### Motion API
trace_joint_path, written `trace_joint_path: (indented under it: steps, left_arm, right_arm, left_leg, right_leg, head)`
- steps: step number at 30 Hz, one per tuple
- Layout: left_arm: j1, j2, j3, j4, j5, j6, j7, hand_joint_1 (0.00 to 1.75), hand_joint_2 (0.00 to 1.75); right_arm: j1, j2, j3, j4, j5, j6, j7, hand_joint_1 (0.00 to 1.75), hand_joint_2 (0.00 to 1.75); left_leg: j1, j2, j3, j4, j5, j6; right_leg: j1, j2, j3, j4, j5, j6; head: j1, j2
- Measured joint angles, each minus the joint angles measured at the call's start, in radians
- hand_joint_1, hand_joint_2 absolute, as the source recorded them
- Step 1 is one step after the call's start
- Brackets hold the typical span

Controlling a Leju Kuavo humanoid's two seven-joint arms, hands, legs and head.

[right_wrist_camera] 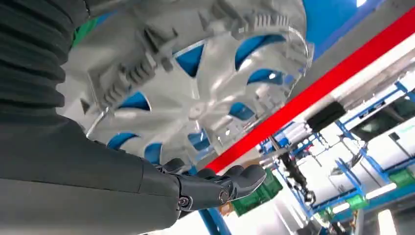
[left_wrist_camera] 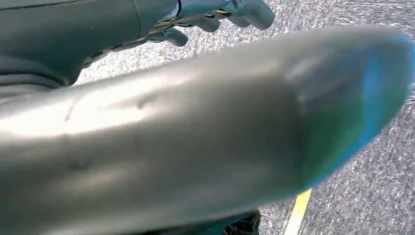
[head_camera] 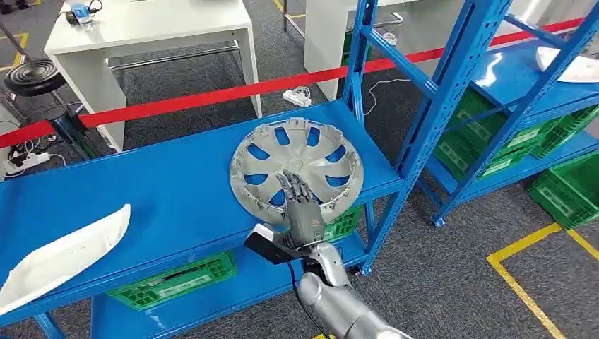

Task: Take the parts from the cabinet and place them on the table.

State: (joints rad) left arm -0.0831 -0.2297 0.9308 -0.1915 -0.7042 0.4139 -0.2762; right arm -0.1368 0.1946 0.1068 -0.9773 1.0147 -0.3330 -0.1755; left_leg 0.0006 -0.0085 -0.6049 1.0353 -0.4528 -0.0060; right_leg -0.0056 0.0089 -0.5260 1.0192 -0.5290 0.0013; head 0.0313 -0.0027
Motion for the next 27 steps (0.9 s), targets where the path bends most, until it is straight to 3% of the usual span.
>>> trace_joint_path:
  steps: [5, 8, 10, 12, 17, 27]
  left_arm:
    - [0.000, 0.000, 0.005, 0.000, 0.000, 0.000, 0.000, 0.00, 0.00]
    - [0.000, 0.000, 0.006, 0.000, -0.001, -0.006, 0.003, 0.00, 0.00]
    - [0.001, 0.001, 0.006, 0.000, -0.003, -0.012, 0.005, 0.00, 0.00]
    - [0.001, 0.002, 0.006, 0.000, -0.003, -0.018, 0.007, 0.00, 0.00]
    - [0.000, 0.005, 0.014, -0.001, 0.000, -0.018, -0.001, 0.00, 0.00]
    - [0.001, 0.005, 0.024, -0.001, 0.000, -0.007, 0.000, 0.00, 0.00]
  right_arm:
    - [0.008, -0.003, 0.002, -0.026, 0.010, 0.003, 0.008, 0.00, 1.75]
    - [0.014, -0.007, 0.002, -0.041, 0.073, 0.024, 0.097, 0.00, 1.75]
    - [0.020, -0.013, 0.002, -0.061, 0.143, 0.067, 0.180, 0.00, 1.75]
    - [0.022, -0.021, 0.002, -0.081, 0.167, 0.121, 0.218, 0.00, 1.75]
    - [0.020, -0.041, -0.008, -0.114, 0.060, 0.249, 0.170, 0.00, 1.75]
    - [0.020, -0.060, -0.062, -0.069, -0.090, 0.330, 0.052, 0.00, 1.75]
  left_leg:
    - [0.000, 0.000, 0.000, 0.000, 0.000, 0.000]
    - [0.000, 0.000, 0.000, 0.000, 0.000, 0.000]
    - [0.000, 0.000, 0.000, 0.000, 0.000, 0.000]
    - [0.000, 0.000, 0.000, 0.000, 0.000, 0.000]
    - [0.000, 0.000, 0.001, 0.000, 0.000, 0.000]
    - [0.000, 0.000, 0.001, 0.000, 0.000, 0.000]
  right_leg:
    - [0.000, 0.000, 0.000, 0.000, 0.000, 0.000]
    - [0.000, 0.000, 0.000, 0.000, 0.000, 0.000]
    - [0.000, 0.000, 0.000, 0.000, 0.000, 0.000]
    - [0.000, 0.000, 0.000, 0.000, 0.000, 0.000]
    - [0.000, 0.000, 0.000, 0.000, 0.000, 0.000]
    - [0.000, 0.000, 0.000, 0.000, 0.000, 0.000]
  head:
    - [0.000, 0.000]
    - [0.000, 0.000]
    - [0.000, 0.000]
    - [0.000, 0.000]
    - [0.000, 0.000]
    - [0.000, 0.000]
